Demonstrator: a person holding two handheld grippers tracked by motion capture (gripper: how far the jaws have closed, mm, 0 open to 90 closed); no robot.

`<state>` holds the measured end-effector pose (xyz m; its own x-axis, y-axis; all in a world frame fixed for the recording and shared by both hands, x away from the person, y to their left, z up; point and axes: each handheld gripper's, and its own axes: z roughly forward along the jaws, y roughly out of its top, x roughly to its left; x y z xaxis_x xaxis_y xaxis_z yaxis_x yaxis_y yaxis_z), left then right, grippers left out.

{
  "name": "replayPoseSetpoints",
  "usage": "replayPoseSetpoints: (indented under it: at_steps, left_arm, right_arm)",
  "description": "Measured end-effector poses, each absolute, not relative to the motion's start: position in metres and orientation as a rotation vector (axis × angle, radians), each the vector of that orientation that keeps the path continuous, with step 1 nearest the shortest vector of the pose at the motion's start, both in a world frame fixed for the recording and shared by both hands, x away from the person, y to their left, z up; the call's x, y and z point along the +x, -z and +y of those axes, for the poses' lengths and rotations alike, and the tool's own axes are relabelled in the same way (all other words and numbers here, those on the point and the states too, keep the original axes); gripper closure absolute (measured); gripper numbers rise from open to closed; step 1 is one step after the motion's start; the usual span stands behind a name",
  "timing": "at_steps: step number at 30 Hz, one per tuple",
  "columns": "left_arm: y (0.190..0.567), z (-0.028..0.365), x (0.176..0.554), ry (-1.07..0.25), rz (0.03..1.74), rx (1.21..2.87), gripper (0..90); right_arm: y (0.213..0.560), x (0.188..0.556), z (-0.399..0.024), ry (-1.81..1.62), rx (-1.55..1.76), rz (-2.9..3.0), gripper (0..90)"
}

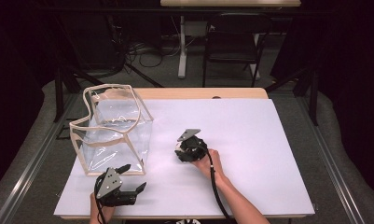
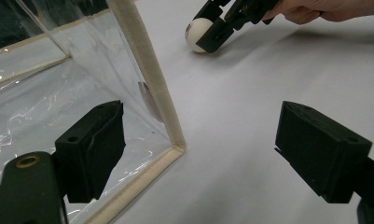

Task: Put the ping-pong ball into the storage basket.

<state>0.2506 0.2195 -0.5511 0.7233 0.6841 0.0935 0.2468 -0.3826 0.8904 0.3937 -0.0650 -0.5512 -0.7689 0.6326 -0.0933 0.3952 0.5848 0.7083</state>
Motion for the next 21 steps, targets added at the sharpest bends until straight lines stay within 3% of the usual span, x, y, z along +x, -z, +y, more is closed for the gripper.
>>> replayPoseSetpoints:
  at_steps: [21]
  left_arm:
    - [0.551, 0.221, 0.251, -0.563, 0.72, 1.957, 15.9]
  right_arm:
    - [0.522, 0.383, -0.077, -1.025, 0.795, 2.443, 50.9]
